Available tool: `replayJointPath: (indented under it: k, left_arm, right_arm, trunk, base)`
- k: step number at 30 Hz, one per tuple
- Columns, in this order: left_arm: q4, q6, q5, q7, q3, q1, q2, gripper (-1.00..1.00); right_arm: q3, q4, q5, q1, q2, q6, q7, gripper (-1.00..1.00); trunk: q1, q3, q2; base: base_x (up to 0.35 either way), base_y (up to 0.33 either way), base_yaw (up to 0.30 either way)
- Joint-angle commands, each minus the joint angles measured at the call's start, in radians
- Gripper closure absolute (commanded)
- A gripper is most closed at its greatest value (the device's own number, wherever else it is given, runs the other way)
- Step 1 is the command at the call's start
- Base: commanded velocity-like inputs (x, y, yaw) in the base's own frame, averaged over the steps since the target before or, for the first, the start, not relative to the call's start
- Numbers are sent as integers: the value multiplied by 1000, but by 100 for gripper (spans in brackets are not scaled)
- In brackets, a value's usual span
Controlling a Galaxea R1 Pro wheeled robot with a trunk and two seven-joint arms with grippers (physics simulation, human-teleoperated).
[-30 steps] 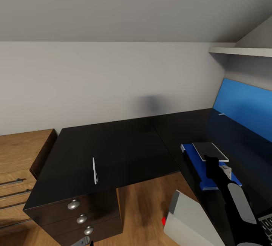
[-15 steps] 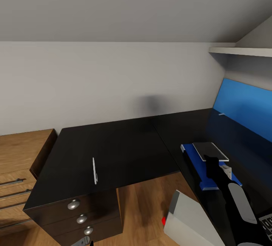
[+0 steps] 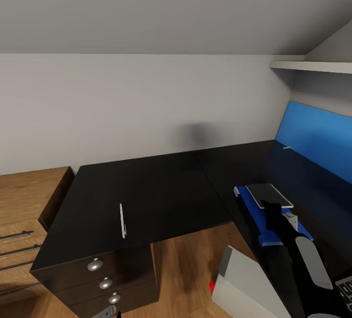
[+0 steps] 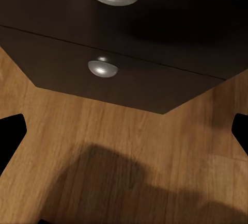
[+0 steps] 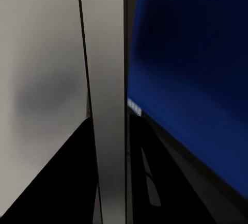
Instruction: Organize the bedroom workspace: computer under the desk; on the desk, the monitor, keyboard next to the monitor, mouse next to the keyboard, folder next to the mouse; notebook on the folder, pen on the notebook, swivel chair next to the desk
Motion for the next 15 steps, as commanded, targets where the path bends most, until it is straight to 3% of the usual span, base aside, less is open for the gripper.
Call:
replayJointPath:
  k: [1,8,15]
  left_arm:
    - [-1,-4,10,5,-3,0,1,-100]
    - [-1,-4,10,5,-3,0,1,-100]
    - [-1,-5,10,5,-3,0,0,-100]
  right_arm:
    - [-2,-2,-10,-1,0,10,-6,100]
    - [-3,-2,-10,-1,0,22,-7,100]
    - [-3,-2,-10,-1,0,22,-7,100]
  trunk:
    - [0,-1,0]
    - [0,-1,0]
    - [-27,21,49]
  base:
    - [0,0,0]
    - [0,0,0]
    - [0,0,0]
